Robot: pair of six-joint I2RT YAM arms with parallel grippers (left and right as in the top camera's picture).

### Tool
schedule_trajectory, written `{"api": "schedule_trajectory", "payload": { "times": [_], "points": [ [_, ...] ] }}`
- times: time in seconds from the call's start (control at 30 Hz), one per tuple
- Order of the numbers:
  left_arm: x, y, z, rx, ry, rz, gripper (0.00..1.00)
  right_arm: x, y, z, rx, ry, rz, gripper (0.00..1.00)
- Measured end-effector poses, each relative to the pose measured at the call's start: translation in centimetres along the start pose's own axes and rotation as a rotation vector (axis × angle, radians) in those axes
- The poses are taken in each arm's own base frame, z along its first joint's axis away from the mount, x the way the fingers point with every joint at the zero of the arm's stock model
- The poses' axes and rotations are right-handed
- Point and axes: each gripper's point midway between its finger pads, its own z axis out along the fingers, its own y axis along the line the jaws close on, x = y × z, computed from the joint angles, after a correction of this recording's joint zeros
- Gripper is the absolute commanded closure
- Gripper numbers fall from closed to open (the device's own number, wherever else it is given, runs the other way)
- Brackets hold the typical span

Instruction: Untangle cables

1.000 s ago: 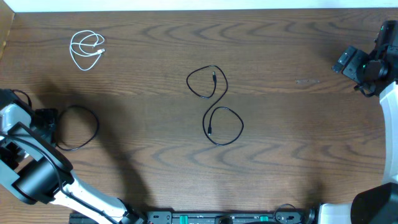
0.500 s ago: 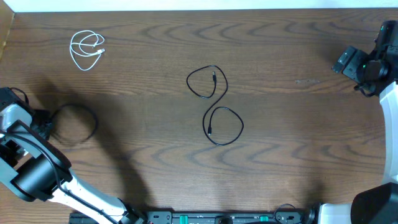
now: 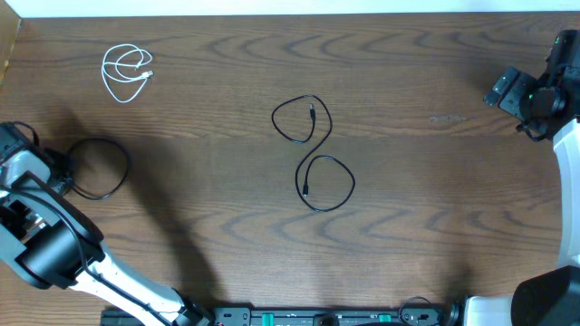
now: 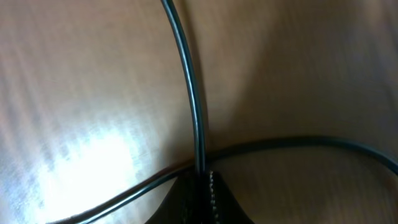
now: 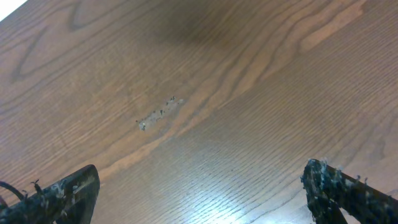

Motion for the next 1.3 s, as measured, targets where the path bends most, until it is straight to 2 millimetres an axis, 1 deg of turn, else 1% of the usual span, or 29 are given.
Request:
{"api": "schedule_trajectory", "payload": {
  "times": [0.1,0.13,0.17,0.27,0.43,0.53,0.6,0.73,0.9,0.93,0.97,1.03,1.07,1.1,1.13,1.17,1.23,1.3],
  "points": [
    [0.2,-1.8,0.0,0.037,-0.009,0.108,0.92,0.0,0.0,0.0,0.000,0.000,0.000,0.01],
    [0.4,-2.8,-0.1,0.055,-0.013,0.154,0.94,0.0,0.0,0.0,0.000,0.000,0.000,0.01],
    [0.6,-3.7,-0.2,0.071,-0.017,0.195,0.92,0.0,0.0,0.0,0.000,0.000,0.000,0.01],
    [1.8,-6.8,-0.5,0.116,-0.025,0.324,0.93,0.0,0.0,0.0,0.000,0.000,0.000,0.01],
    [4.1,-11.6,-1.3,0.180,-0.033,0.478,0.93,0.0,0.0,0.0,0.000,0.000,0.000,0.01],
    [5.0,-13.3,-1.6,0.202,-0.045,0.535,0.93,0.0,0.0,0.0,0.000,0.000,0.000,0.01],
    [5.3,-14.0,-1.7,0.210,-0.049,0.570,0.93,0.0,0.0,0.0,0.000,0.000,0.000,0.01],
    [5.7,-14.9,-2.0,0.221,-0.062,0.620,0.92,0.0,0.0,0.0,0.000,0.000,0.000,0.01],
    [5.6,-14.9,-2.0,0.216,-0.067,0.621,0.92,0.0,0.0,0.0,0.000,0.000,0.000,0.01],
    [5.4,-14.8,-2.2,0.216,-0.071,0.607,0.75,0.0,0.0,0.0,0.000,0.000,0.000,0.01],
    [5.2,-14.8,-2.3,0.217,-0.075,0.595,0.72,0.0,0.0,0.0,0.000,0.000,0.000,0.01],
    [4.2,-14.7,-3.3,0.224,-0.097,0.535,0.72,0.0,0.0,0.0,0.000,0.000,0.000,0.01],
    [3.5,-14.6,-4.0,0.228,-0.112,0.499,0.69,0.0,0.0,0.0,0.000,0.000,0.000,0.01],
    [2.4,-14.3,-5.2,0.235,-0.134,0.448,0.56,0.0,0.0,0.0,0.000,0.000,0.000,0.01],
    [1.9,-14.1,-5.9,0.238,-0.148,0.427,0.45,0.0,0.0,0.0,0.000,0.000,0.000,0.01],
    [1.1,-13.7,-6.8,0.241,-0.162,0.387,0.37,0.0,0.0,0.0,0.000,0.000,0.000,0.01],
    [0.2,-12.8,-8.0,0.237,-0.170,0.334,0.32,0.0,0.0,0.0,0.000,0.000,0.000,0.01],
    [0.0,-11.6,-8.2,0.220,-0.153,0.300,0.31,0.0,0.0,0.0,0.000,0.000,0.000,0.01]
  ]
}}
